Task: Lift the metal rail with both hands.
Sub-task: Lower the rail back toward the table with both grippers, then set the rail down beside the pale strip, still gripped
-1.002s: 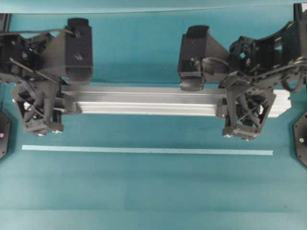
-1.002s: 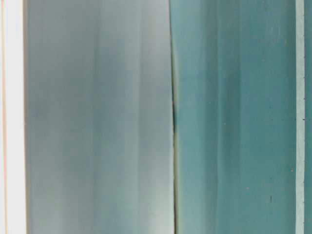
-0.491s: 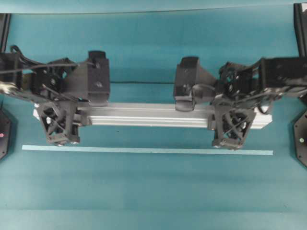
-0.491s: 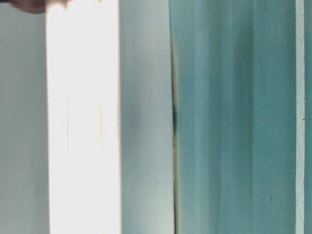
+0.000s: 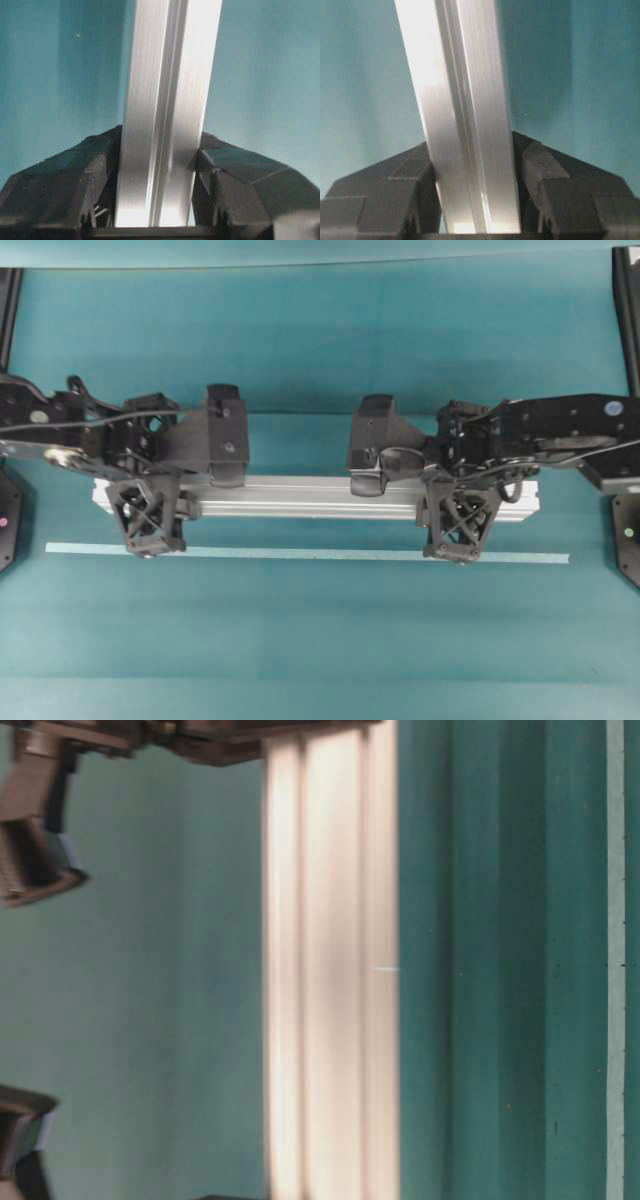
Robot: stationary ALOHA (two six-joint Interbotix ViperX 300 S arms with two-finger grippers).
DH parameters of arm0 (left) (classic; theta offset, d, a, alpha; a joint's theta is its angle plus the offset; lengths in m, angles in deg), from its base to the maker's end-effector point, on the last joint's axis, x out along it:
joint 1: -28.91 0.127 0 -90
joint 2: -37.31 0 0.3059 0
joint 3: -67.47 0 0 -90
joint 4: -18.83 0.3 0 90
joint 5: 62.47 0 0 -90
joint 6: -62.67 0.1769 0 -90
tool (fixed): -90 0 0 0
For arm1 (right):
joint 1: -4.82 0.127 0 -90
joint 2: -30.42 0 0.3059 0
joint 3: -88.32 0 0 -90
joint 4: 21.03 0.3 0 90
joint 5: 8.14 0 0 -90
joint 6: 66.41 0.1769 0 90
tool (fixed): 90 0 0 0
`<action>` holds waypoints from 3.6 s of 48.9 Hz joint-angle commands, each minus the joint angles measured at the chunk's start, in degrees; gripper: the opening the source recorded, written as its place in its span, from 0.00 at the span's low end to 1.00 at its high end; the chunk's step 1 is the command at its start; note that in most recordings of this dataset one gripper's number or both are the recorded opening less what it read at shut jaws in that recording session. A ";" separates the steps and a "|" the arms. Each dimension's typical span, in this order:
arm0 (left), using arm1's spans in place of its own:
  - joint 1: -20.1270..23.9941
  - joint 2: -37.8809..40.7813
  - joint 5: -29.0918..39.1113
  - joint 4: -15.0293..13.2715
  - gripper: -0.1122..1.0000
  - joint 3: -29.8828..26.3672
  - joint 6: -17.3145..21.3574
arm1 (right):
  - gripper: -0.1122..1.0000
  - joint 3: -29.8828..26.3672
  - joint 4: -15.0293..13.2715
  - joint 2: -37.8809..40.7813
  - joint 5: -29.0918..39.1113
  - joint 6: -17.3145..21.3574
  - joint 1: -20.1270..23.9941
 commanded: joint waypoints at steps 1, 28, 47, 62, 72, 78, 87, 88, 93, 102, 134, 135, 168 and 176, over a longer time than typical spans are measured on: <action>0.97 0.35 -2.55 0.00 0.42 0.18 -2.37 | 0.44 0.09 0.18 0.97 -2.81 -0.53 0.26; 1.14 6.42 -15.38 0.00 0.42 8.17 -2.64 | 0.44 5.89 0.18 5.27 -12.92 -2.37 1.41; 0.00 8.53 -17.93 0.00 0.42 8.44 -3.25 | 0.44 7.56 0.18 8.70 -18.19 -2.11 2.29; -2.20 10.55 -20.74 0.00 0.42 8.26 -4.83 | 0.44 8.09 0.53 9.67 -19.07 -1.93 2.72; -2.20 10.99 -21.09 0.00 0.42 8.17 -4.75 | 0.44 8.79 0.53 9.49 -19.16 -1.93 2.72; -2.02 11.34 -21.01 0.00 0.42 8.26 -4.31 | 0.44 8.96 1.05 9.49 -19.42 -2.29 2.90; -1.85 11.43 -21.09 0.00 0.42 8.09 -3.96 | 0.44 10.02 1.32 9.49 -19.86 -2.20 3.34; -1.85 11.43 -21.01 0.00 0.42 8.17 -3.96 | 0.44 10.11 1.49 9.49 -19.86 -2.20 3.34; -1.67 11.43 -21.09 0.00 0.42 8.17 -3.87 | 0.44 10.28 2.20 9.49 -20.21 -2.29 3.78; -1.23 11.51 -21.09 0.00 0.42 8.26 -3.78 | 0.44 10.28 2.55 9.58 -20.74 -2.20 4.22; -0.97 11.07 -24.70 0.00 0.42 9.49 0.79 | 0.44 10.46 2.55 9.67 -24.52 0.26 4.13; -0.97 11.07 -24.61 0.00 0.42 9.49 0.97 | 0.44 10.46 2.55 9.67 -24.52 0.26 4.13; -1.05 10.63 -23.55 0.00 0.76 9.67 2.20 | 0.82 9.84 3.96 9.58 -22.94 0.35 4.22; -1.14 10.55 -23.64 0.00 0.99 9.67 2.99 | 0.95 10.02 3.78 9.40 -22.94 0.53 4.13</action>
